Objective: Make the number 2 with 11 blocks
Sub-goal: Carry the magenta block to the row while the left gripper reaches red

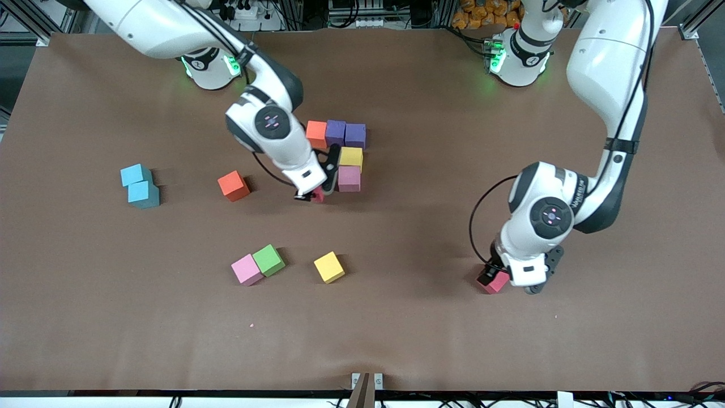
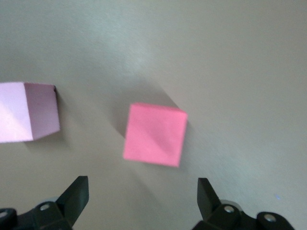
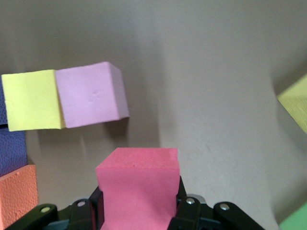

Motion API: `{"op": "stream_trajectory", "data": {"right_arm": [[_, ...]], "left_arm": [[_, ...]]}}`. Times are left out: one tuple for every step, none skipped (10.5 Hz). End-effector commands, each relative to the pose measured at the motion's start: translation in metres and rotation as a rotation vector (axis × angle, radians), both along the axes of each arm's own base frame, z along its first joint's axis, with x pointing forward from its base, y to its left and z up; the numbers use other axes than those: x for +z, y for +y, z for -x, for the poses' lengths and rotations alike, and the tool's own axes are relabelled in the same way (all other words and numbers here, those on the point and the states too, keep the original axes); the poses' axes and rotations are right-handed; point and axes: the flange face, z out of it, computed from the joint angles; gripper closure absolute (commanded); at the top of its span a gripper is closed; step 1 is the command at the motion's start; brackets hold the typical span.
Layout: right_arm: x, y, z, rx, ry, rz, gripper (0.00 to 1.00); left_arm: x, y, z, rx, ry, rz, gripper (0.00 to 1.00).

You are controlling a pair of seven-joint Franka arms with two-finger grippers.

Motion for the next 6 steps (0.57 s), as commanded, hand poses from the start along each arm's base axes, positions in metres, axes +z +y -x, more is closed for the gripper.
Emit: {"op": "stream_trajectory", "data": {"right_arm": [[-0.02, 0.005, 0.01, 0.052, -0.008, 0.031, 0.85], [-0.026, 0.012, 0.016, 0.073, 0.002, 0.032, 0.84], [-0.033, 0.017, 0.022, 0.091, 0.013, 0.035, 0.82], [-0.04, 0.015, 0.022, 0.081, 0.027, 0.034, 0.82], [-0.044, 0.018, 0.024, 0.077, 0.034, 0.017, 0.82], [-0.047, 0.025, 0.028, 0.074, 0.032, -0.002, 0.82]], "left_arm": [[-0.019, 0.008, 0.0, 0.014, 0.024, -0.017, 0.0], [-0.029, 0.013, -0.001, 0.018, 0.03, -0.021, 0.0], [-0.033, 0.018, -0.003, 0.023, 0.031, -0.026, 0.0], [-0.037, 0.023, -0.005, 0.031, 0.025, -0.025, 0.0], [-0.043, 0.025, -0.008, 0.036, 0.003, -0.019, 0.0], [-0.045, 0.025, -0.011, 0.036, -0.017, -0.01, 0.0]]}}
